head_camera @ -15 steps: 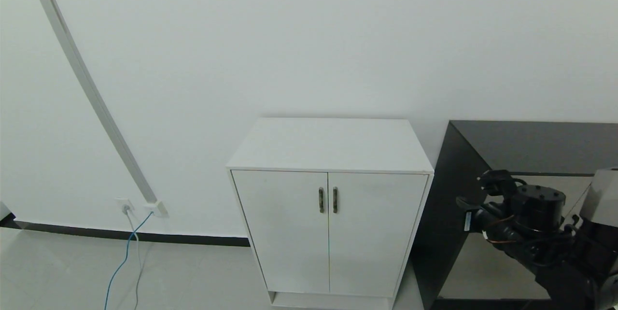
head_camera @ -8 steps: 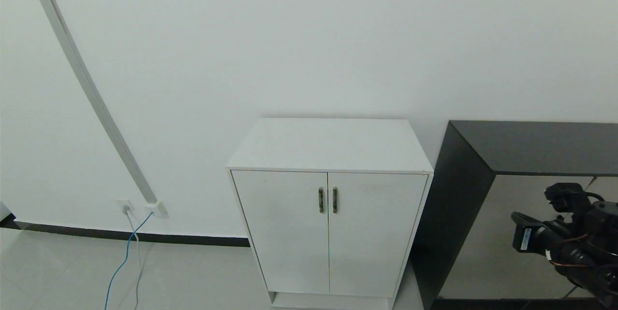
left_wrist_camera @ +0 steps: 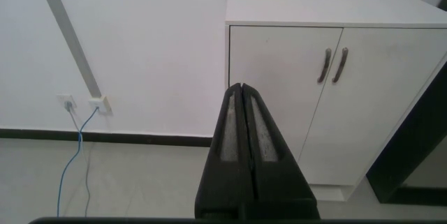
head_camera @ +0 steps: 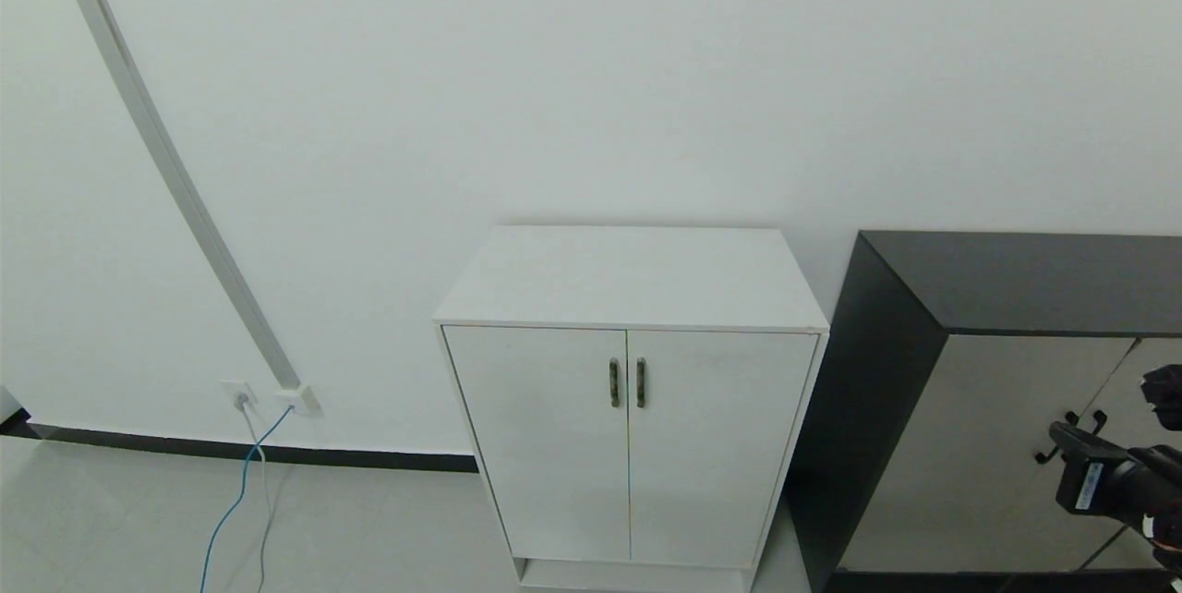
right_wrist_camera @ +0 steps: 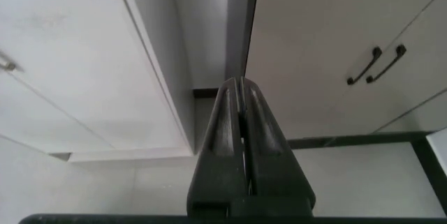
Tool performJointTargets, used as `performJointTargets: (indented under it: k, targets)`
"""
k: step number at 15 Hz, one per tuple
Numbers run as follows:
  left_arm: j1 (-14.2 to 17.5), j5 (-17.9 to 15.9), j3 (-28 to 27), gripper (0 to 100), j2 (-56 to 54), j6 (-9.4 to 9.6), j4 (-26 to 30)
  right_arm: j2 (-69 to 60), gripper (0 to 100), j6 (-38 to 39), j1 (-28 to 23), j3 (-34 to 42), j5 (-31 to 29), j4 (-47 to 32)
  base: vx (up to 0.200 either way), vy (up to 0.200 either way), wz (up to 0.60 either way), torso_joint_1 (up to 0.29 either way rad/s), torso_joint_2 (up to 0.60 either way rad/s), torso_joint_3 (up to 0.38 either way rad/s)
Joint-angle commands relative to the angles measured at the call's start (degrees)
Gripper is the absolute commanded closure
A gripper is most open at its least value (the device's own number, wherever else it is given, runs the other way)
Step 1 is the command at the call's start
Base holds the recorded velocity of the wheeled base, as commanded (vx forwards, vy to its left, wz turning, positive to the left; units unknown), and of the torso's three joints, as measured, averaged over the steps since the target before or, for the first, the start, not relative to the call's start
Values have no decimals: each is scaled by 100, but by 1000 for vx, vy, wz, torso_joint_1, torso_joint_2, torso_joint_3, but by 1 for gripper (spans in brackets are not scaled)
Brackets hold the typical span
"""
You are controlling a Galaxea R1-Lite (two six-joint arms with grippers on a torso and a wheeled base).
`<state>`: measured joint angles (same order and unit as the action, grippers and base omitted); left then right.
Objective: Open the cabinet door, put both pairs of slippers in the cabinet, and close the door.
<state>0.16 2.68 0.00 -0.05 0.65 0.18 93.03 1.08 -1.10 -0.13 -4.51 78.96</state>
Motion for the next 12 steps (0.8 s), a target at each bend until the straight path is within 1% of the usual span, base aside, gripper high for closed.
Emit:
performJointTargets:
  k: [1,3,4,5,7,9,12]
  targets:
    - [2,4,0,100,5,-3,-1,-698,100,6,-5,13,20,-408,0,0,0,0,0,0]
    - [2,4,0,100,5,6,-1,-997,100,15,-5,13,29,-768,0,0,0,0,0,0]
    - [2,4,0,100,5,-3,-1,-1331,100,15,-5,13,47,-1146,0,0,0,0,0,0]
    - [2,4,0,100,5,-3,-1,-1480,100,15,-5,13,73,-1330,0,0,0,0,0,0]
    - [2,4,0,100,5,-3,-1,-2201,100,15,-5,13,319,-2139,0,0,0,0,0,0]
    - [2,4,0,100,5,-3,-1,-2878,100,15,-5,13,381,-2930,0,0,0,0,0,0]
    - [2,4,0,100,5,-3,-1,-4020,100,15,4,13,741,-4204,0,0,0,0,0,0]
